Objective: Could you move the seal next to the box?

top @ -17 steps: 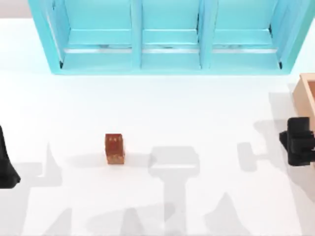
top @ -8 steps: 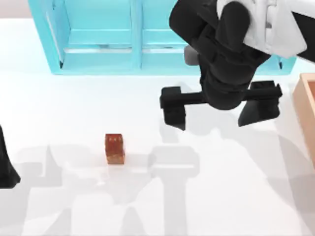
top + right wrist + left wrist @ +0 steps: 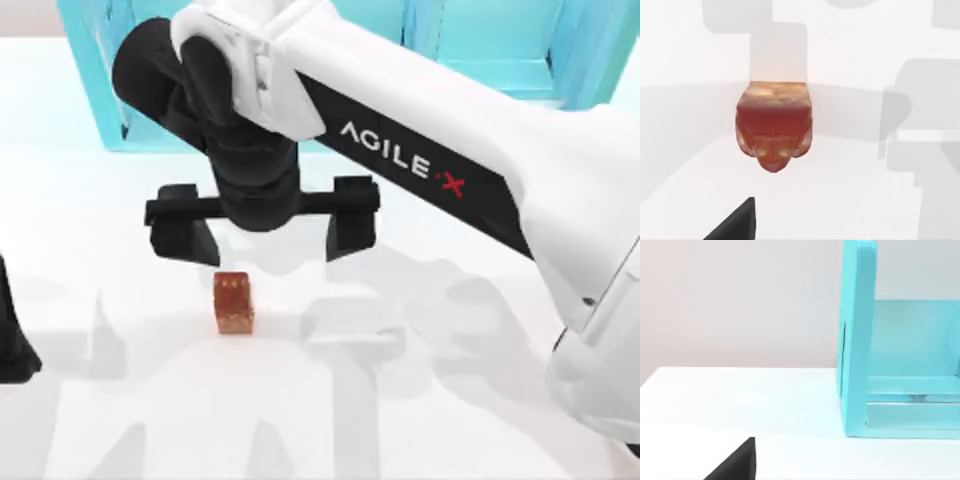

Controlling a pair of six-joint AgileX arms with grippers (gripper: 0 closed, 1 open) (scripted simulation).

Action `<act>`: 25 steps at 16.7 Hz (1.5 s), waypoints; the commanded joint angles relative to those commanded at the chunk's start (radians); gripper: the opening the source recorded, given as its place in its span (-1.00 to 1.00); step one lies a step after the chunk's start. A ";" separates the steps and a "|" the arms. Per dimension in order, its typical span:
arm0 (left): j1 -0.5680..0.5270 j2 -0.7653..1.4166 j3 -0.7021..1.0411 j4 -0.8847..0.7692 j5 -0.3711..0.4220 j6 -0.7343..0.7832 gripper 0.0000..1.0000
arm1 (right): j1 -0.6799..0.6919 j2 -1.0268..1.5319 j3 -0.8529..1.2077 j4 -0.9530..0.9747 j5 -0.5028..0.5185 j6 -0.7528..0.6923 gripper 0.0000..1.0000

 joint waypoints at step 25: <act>0.000 0.000 0.000 0.000 0.000 0.000 1.00 | 0.035 0.137 -0.175 0.362 0.028 0.067 1.00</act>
